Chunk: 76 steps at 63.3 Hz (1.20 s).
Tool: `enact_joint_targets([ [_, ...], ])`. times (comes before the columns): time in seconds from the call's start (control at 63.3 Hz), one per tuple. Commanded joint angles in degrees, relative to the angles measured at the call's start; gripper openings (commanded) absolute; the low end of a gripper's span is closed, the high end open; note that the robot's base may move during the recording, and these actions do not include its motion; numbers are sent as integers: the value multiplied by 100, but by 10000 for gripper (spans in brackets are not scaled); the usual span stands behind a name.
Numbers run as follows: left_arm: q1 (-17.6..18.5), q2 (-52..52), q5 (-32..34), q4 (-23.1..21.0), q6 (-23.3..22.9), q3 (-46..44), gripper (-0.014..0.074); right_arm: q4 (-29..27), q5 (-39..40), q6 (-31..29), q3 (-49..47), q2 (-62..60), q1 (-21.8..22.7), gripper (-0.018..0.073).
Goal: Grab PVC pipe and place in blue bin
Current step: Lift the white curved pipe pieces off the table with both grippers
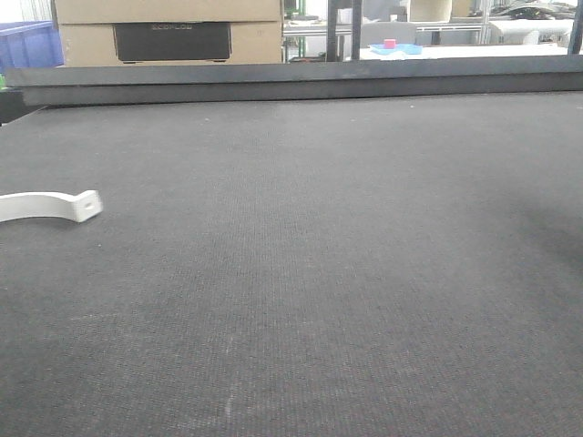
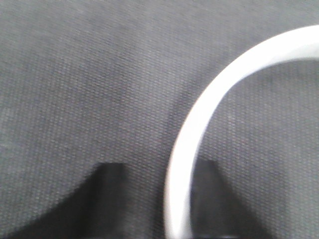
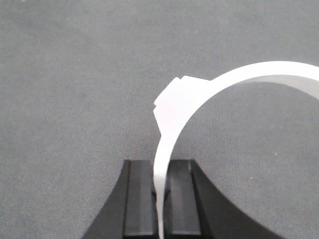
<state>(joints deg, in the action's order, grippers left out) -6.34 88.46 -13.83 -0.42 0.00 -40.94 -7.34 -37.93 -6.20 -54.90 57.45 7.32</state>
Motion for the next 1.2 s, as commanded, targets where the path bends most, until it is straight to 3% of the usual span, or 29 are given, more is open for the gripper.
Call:
enact_joint_targets([
  [0.0,36,57,30,-50,0,-8,-49,-15,112,-39,-53,-44,-3,-169],
  [0.047,36,57,35,-50,0,-8,-111,-51,110,-39,-53,-44,-3,-169],
  [0.174,36,57,77,-50,0,-8,-111,-283,125,-39,-53,-49,-3,-169],
  [0.521,36,-305,68,-77,0,-8,-111,-288,202,-39,-53,-559,-3,-169],
  [0.916,36,-2070,55,-77,0,-8,-111,-274,236,-39,35,-1410,-3,-169],
  [1.185,36,-3697,-404,-77,0,18,-111,-185,66,-39,35,-1676,-3,-169],
])
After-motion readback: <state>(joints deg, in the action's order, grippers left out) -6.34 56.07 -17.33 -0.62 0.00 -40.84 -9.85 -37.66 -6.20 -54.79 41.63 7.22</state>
